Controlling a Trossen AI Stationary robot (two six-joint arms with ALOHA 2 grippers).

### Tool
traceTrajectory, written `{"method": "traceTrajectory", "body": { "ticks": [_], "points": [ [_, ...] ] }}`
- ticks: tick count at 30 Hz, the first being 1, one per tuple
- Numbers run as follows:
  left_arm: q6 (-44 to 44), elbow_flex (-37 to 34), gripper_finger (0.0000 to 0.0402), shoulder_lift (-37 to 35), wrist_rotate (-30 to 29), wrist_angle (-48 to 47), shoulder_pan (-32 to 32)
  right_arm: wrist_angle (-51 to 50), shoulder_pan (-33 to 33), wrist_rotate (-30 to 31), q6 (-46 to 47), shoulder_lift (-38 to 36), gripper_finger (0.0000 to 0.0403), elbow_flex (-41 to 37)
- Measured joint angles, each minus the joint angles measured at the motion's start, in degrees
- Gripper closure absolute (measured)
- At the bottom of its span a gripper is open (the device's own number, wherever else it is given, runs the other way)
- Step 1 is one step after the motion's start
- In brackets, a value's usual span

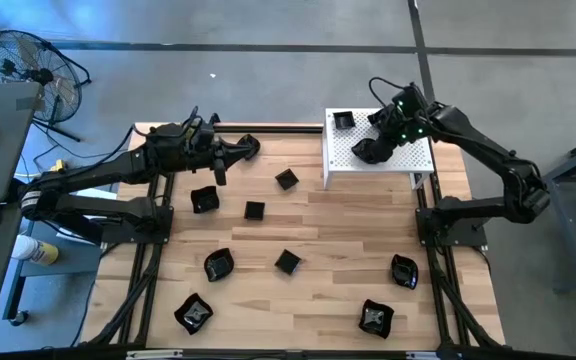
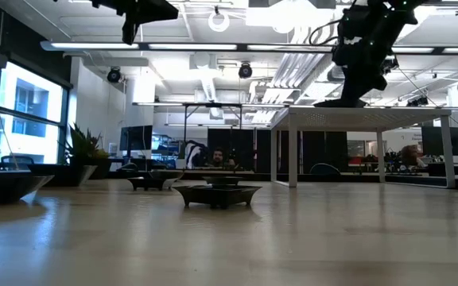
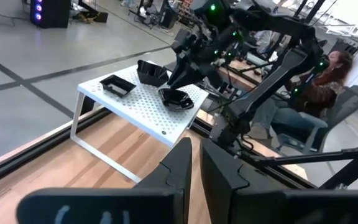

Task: Pick & Place Mini shaped plates
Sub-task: Put the leaf-shaped plate on the shelf, then stack the distorted square plate on top of the distorted square plate on the shelf

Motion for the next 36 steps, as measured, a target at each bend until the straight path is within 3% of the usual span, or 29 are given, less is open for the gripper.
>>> {"method": "traceTrajectory", "body": {
  "ticks": [6, 12, 15, 22, 33, 36],
  "points": [
    [2.17, -0.11, 0.0372, -0.02, -0.15, 0.17, 0.02, -5.2, 1.56, -0.26, 0.15, -0.14, 0.0295, 5.44],
    [4.6, -5.59, 0.0398, -0.39, -0.8, 2.26, 0.02, -7.05, 12.8, -3.26, 7.79, -4.24, 0.0382, 5.44],
    [5.33, -9.98, 0.0398, -0.44, 0.27, 7.29, 0.02, -5.76, 20.5, -3.44, 15.18, -6.48, 0.0392, 3.14],
    [7.63, -16.31, 0.0401, -0.6, 1.25, 18.51, 0.03, 3.68, 40.1, 1.79, 33.75, -10.71, 0.04, -5.45],
    [7.82, -17.27, 0.0401, -0.63, 1.42, 18.08, 0.04, 26.51, 62.67, 5.43, 55.49, -9.33, 0.0398, -20.77],
    [7.82, -17.27, 0.0401, -0.63, 1.42, 17.1, 0.04, 27.56, 67.31, 4.85, 59.5, -9.33, 0.0387, -22.34]
  ]
}}
